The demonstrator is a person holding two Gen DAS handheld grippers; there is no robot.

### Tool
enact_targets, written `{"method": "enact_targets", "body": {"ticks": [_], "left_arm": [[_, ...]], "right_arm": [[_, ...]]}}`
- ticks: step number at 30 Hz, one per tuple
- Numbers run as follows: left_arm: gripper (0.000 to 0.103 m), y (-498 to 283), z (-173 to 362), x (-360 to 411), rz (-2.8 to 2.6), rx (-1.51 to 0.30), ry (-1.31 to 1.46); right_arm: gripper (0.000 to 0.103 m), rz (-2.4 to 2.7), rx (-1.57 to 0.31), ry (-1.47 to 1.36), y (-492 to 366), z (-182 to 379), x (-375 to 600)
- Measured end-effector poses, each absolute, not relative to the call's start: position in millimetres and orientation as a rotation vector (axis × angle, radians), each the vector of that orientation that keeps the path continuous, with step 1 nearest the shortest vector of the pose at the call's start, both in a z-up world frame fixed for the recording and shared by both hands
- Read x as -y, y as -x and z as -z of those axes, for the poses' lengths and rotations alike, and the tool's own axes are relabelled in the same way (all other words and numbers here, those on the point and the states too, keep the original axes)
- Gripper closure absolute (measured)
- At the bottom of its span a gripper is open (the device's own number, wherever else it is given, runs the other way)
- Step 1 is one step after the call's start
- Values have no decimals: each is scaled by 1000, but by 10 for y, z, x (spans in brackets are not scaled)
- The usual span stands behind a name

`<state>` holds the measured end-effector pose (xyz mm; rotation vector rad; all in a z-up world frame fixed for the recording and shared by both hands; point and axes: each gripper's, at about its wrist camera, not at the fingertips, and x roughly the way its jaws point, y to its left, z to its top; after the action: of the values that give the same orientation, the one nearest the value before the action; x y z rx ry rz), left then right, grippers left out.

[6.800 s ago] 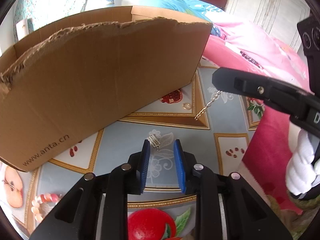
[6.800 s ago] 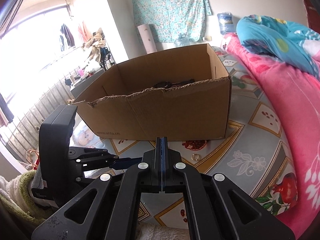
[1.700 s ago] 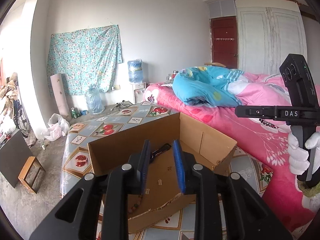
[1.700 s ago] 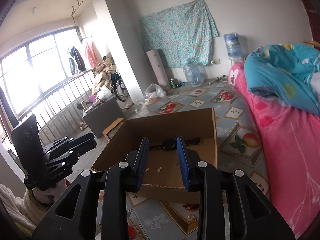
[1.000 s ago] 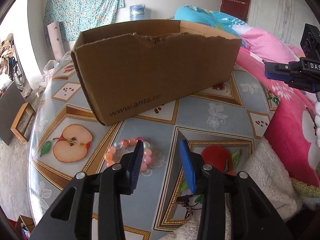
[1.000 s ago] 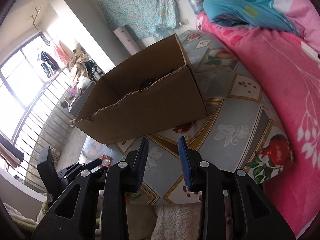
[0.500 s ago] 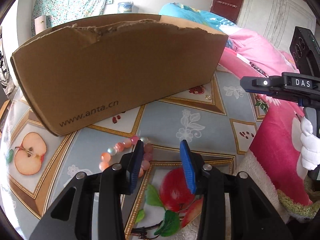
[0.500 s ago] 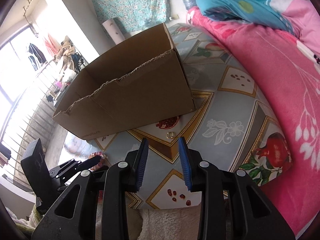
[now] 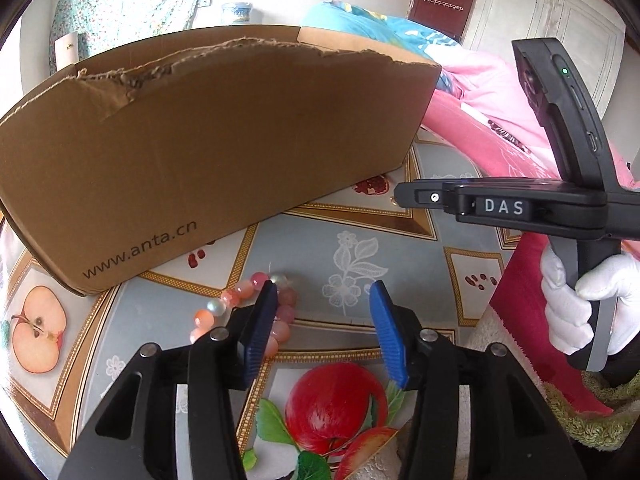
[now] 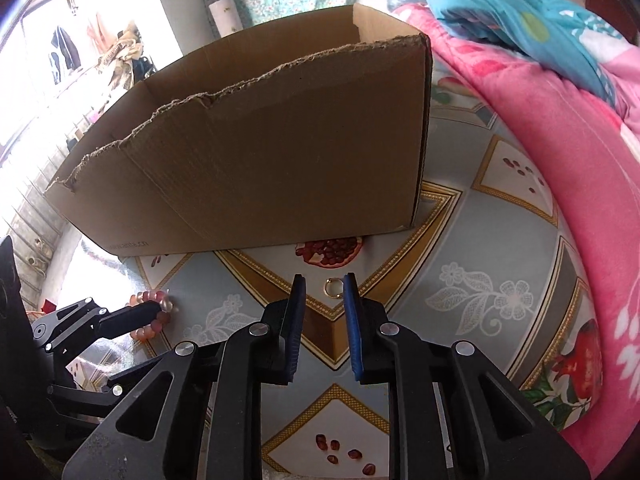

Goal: Organize jewelry
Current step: 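Withdraw both grippers from the box to the pink bead bracelet and gold ring, then hover the open left gripper over the pink bead bracelet while the right hovers over the gold ring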

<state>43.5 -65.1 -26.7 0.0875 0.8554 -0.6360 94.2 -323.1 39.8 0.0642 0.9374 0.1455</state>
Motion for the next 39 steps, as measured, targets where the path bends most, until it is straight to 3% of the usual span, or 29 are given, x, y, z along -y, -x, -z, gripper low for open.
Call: {"method": "enact_targets", "body": {"ticks": [7, 39], "left_arm": [[55, -434, 265, 642, 641, -854, -95], [52, -350, 266, 725, 599, -834, -160]], "right_arm": [[94, -100, -940, 22, -1005, -311, 3138], [94, -270, -991, -10, -629, -404, 3115]]}}
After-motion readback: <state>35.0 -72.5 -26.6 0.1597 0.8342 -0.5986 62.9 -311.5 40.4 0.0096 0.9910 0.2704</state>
